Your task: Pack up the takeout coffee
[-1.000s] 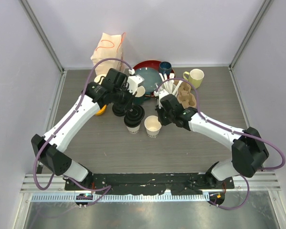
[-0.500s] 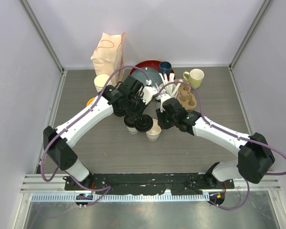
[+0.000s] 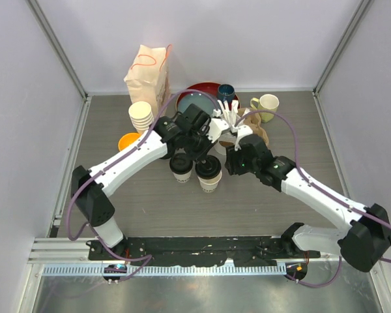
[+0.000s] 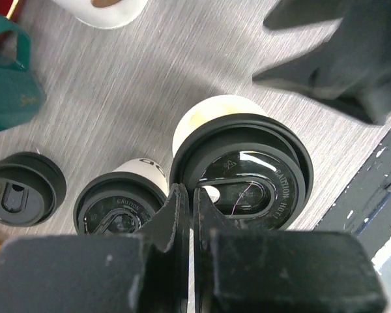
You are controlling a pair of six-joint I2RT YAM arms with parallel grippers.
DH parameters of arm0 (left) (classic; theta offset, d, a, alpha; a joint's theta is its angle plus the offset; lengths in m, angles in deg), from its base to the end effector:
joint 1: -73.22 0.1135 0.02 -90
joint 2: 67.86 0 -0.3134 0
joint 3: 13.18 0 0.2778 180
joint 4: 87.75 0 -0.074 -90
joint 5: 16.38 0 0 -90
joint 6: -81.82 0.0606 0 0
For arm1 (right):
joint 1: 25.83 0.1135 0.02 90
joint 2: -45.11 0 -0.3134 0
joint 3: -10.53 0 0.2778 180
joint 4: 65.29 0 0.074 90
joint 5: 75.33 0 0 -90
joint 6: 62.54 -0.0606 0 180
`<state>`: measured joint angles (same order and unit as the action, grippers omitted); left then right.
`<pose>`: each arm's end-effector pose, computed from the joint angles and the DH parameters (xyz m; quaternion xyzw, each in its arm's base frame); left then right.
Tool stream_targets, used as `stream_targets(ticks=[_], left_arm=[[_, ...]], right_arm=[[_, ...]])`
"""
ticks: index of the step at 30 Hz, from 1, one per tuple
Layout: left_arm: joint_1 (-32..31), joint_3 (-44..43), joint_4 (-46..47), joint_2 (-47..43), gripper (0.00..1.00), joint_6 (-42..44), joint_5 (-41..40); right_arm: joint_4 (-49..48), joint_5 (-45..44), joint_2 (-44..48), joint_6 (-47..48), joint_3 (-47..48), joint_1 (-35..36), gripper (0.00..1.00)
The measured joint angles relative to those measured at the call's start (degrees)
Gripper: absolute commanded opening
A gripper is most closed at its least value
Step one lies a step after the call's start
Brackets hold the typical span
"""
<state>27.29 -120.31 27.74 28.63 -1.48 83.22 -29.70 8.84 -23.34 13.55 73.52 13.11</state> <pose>0.2760 -0.2997 0.3682 0.4432 0.8377 -0.1787 0.2644 0.2237 0.1729 0.2904 -0.1764 0.8919 0.1427 0.3911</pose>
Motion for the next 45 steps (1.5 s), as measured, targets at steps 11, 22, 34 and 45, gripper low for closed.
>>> stream_targets(ticks=[11,22,34,45], left_arm=[[-2.93,-1.49,-4.76,7.96,0.0,-0.26,-6.19],[-4.26,-5.07,-5.51,8.26,0.0,-0.28,-6.73],[-4.37,-6.47,-5.68,12.24,0.0,-0.26,-7.23],[-4.37,-6.69,-5.66,12.33,0.0,-0.24,-8.07]], right_arm=[[-3.34,-2.03,5.64,-1.29,-2.71,-7.65,0.45],[-3.32,-1.81,5.7,-1.22,-3.54,-8.33,0.45],[-3.34,-1.29,5.86,-1.16,-3.72,-8.7,0.45],[-3.39,-0.2,6.6,-1.01,-3.93,-8.79,0.45]])
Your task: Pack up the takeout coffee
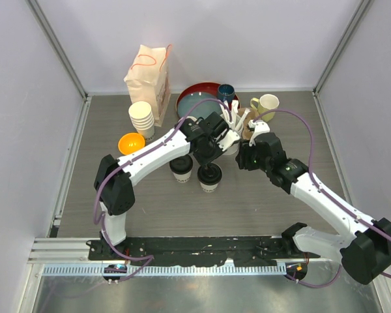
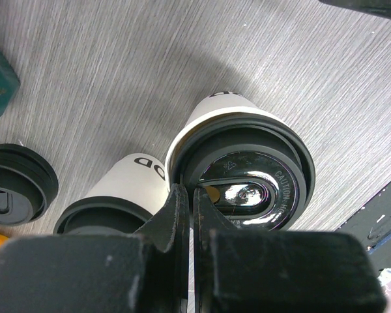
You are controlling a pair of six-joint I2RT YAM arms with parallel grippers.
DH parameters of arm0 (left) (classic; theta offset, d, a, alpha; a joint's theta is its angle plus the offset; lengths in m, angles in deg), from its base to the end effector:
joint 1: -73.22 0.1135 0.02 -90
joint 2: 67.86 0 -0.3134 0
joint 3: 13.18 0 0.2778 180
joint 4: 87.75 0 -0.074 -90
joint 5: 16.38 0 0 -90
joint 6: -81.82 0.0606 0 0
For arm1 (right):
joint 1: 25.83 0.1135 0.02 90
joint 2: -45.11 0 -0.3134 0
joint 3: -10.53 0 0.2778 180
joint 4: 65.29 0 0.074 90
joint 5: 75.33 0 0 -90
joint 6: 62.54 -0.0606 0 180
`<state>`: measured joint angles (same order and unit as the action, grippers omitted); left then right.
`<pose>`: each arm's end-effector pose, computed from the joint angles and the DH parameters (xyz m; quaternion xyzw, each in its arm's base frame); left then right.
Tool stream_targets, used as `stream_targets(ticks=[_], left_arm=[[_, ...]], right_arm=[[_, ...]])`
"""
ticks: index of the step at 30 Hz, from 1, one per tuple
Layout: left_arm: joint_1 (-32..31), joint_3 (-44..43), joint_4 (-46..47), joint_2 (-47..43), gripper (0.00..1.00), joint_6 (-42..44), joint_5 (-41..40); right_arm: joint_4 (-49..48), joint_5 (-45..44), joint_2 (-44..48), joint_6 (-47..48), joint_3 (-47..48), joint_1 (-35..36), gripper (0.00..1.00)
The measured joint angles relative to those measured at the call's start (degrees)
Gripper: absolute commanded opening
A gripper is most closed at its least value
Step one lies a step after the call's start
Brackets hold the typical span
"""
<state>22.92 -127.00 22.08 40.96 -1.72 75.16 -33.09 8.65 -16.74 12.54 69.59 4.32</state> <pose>0.2890 -0.3506 0.3122 0.4667 0.8578 -0.0924 0.1945 0.2277 0.1249 0.2993 -0.0933 0.8811 0.1337 0.4438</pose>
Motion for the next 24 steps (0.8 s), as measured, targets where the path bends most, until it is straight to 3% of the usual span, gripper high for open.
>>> stream_targets(ticks=[10,17,24], left_arm=[[0.0,0.0,0.0,0.17,0.0,0.0,1.29],[0.0,0.0,0.02,0.22,0.0,0.07,1.22],[0.0,0.0,0.07,0.2,0.0,0.11,0.83]], right_arm=[[-1.84,3.61,0.11,0.0,-0.63,-0.02,0.49],[-4.83,10.64,0.11,0.02,-2.45,-0.02,0.57],[-6.8,16.79,0.13,0.15,-3.52,-0.02,0.58]])
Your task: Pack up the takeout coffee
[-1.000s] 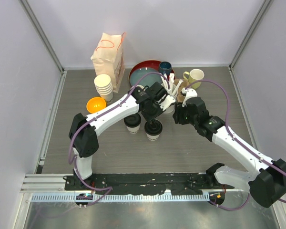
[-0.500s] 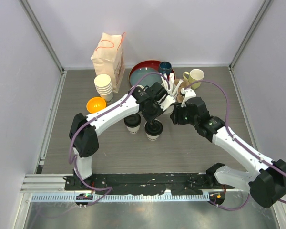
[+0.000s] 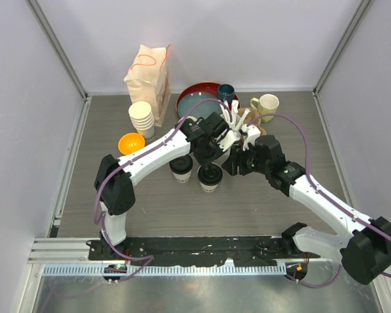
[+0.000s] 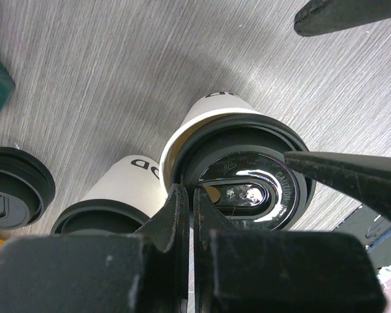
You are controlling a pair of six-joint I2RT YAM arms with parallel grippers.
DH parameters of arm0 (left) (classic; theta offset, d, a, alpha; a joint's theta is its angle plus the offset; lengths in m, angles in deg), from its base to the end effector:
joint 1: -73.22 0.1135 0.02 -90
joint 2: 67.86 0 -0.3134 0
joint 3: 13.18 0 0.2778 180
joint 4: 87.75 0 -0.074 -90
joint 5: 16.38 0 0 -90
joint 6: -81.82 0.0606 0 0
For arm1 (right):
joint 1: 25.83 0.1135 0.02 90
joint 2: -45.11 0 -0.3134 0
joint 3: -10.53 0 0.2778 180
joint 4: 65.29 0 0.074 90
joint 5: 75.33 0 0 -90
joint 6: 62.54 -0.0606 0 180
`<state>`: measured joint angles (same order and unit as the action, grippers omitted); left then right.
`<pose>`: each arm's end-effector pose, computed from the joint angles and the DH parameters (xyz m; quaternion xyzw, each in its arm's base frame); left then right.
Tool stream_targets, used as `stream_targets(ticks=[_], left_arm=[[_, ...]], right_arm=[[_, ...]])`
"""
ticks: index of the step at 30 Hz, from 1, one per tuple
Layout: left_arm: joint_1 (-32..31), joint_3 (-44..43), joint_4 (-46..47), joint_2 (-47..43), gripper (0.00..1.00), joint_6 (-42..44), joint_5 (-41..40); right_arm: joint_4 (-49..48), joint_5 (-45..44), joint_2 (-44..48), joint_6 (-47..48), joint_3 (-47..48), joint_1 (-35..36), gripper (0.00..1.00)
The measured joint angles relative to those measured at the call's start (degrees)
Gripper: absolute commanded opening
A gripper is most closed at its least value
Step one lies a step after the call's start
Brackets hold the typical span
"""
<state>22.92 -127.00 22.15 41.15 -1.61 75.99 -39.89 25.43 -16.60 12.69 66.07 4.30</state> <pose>0.2888 -0.3518 0.3109 0.4689 0.8567 -0.0984 0.1910 0.2204 0.1410 0.2897 -0.1615 0.8550 0.2612 0.4179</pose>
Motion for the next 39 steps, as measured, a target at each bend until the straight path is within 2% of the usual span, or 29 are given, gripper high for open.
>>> stream_targets(ticks=[19,39], left_arm=[[0.55,-1.51,-0.55,0.0,0.0,0.15,-0.09],[2.43,-1.31,-2.34,0.0,0.0,-0.17,4.46]], right_arm=[[-1.86,4.0,0.0,0.02,-0.02,0.02,0.58],[-4.2,5.99,-2.89,-0.94,-0.61,0.98,0.56]])
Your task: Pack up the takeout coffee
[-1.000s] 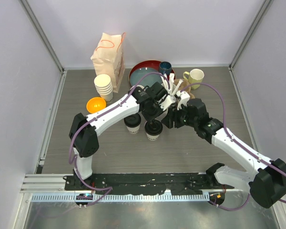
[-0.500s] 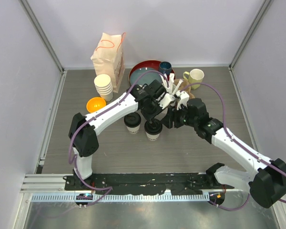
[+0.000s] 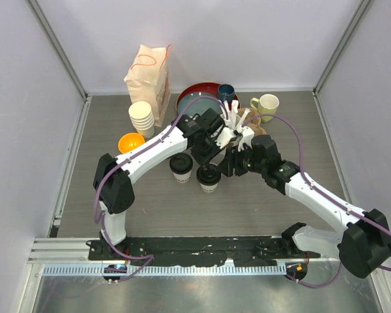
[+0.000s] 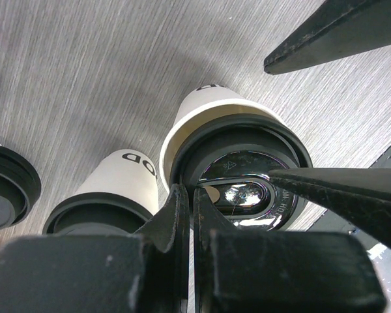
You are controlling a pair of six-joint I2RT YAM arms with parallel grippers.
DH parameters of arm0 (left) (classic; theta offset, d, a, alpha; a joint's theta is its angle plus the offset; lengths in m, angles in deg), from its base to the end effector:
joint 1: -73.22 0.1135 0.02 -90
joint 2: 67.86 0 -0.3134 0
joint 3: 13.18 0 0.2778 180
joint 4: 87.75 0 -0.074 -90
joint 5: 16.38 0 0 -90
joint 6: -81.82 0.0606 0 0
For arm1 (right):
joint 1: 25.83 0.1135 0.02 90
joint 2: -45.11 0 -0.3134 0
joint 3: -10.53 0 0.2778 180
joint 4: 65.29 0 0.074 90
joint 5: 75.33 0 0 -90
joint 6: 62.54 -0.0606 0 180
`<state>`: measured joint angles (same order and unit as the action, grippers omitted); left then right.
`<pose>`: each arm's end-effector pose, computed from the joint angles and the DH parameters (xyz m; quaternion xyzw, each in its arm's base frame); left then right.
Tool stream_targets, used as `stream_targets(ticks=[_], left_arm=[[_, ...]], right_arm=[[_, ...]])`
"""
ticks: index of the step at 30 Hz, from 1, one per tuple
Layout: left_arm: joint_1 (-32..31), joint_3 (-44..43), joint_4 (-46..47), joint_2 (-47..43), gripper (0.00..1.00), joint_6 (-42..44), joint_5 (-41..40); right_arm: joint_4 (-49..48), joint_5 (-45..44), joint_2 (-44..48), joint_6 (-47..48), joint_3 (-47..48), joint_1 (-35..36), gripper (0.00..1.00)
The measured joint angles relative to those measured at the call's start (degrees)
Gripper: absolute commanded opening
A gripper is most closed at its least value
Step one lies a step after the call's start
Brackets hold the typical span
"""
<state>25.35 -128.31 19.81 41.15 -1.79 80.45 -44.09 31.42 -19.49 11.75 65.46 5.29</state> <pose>0.2980 -0.3402 0.3166 0.4564 0.8639 -0.1271 0.1709 0.2245 0.1559 0.2822 -0.1866 0.8431 0.3102 0.3976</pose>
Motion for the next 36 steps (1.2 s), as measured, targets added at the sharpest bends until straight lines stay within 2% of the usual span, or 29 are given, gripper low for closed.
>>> stream_targets(ticks=[18,36], left_arm=[[0.0,4.5,5.29,-1.86,0.0,-1.81,-0.13],[0.0,5.53,5.81,-2.93,0.0,-1.68,-2.6]], right_arm=[[-4.15,0.52,-0.94,-1.51,-1.27,0.79,0.52],[-6.97,0.52,-1.05,-2.49,-2.19,1.88,0.52]])
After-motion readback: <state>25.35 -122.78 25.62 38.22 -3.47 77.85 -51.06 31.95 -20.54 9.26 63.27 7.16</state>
